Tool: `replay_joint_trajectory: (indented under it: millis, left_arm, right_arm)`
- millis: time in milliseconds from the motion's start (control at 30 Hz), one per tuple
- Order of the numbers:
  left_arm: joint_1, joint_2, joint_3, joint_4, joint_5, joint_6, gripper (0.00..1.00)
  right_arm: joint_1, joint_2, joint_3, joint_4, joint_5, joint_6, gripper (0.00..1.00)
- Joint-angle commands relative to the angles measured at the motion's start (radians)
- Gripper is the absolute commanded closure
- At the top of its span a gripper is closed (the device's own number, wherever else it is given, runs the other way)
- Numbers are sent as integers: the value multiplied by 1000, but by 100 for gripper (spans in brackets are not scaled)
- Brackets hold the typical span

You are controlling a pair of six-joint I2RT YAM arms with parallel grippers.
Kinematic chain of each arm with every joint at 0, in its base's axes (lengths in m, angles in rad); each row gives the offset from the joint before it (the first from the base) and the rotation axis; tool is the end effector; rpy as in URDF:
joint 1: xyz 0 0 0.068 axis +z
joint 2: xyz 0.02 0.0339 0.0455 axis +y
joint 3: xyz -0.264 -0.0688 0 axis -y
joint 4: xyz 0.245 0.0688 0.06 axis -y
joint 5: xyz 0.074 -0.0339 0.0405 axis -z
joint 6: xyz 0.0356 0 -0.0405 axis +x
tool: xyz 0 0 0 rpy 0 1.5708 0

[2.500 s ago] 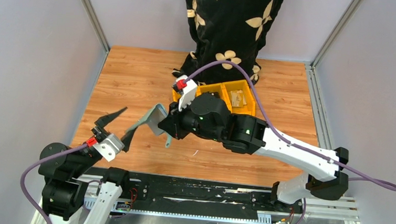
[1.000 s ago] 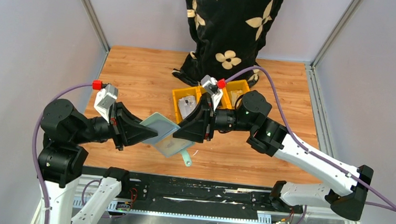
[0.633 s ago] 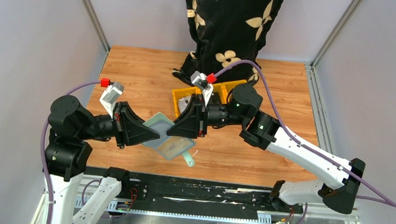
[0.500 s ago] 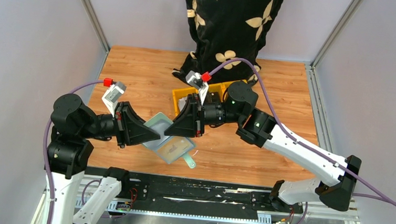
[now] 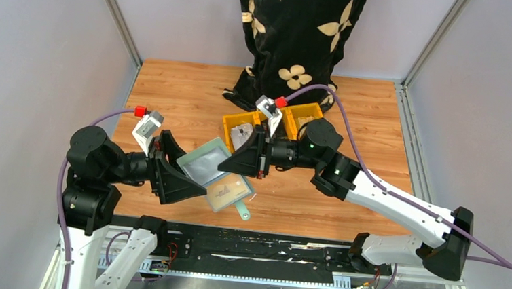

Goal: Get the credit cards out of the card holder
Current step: Remove the credit card from the card holder.

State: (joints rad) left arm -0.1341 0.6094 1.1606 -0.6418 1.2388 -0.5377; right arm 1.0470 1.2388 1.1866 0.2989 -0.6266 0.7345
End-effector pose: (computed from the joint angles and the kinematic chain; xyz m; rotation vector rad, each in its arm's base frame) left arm 0.0610 -0.0422 0.4363 0.6726 1.7068 -1.4977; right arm 0.1227 0.2542 0.4353 -0.8684 1.4158 1.8425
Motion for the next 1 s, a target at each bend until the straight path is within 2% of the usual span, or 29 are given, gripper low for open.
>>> replay_joint_trajectory:
  millis: [0, 67, 167, 233, 400, 600, 667, 800, 833, 867, 933, 967]
  left_arm:
    - [-2, -36, -23, 5, -15, -22, 24]
    - [-1, -46, -38, 12, -28, -31, 36]
    - [-2, -61, -72, 74, -63, -80, 64]
    - [-2, -71, -84, 115, -89, -104, 72]
    - [-2, -79, -103, 234, -112, -198, 83]
    - [-2, -72, -108, 260, -93, -216, 77]
    - [-2, -77, -115, 260, -99, -207, 81]
    - [-2, -79, -124, 262, -108, -197, 100]
    - [-2, -78, -124, 255, -109, -190, 100]
    - [-1, -79, -124, 253, -110, -186, 100]
    - [-2, -77, -122, 254, -115, -188, 100]
    - [-2, -74, -117, 255, -119, -191, 100]
  right_arm:
    - [-7, -114, -96, 190, 124, 52, 100]
    - [-7, -132, -127, 223, 142, 67, 100]
    - [-5, -143, -163, 285, 144, 109, 100]
    - [6, -147, -178, 304, 144, 114, 100]
    - [47, -157, -209, 295, 147, 82, 100]
    - [48, -169, -237, 309, 150, 80, 100]
    - [48, -169, -233, 307, 141, 79, 100]
    - [49, -157, -215, 288, 123, 75, 100]
    - [50, -153, -213, 285, 121, 75, 99]
    - [50, -153, -214, 284, 119, 78, 95]
    - [50, -152, -215, 280, 113, 84, 78]
    - [50, -152, -217, 280, 98, 85, 66]
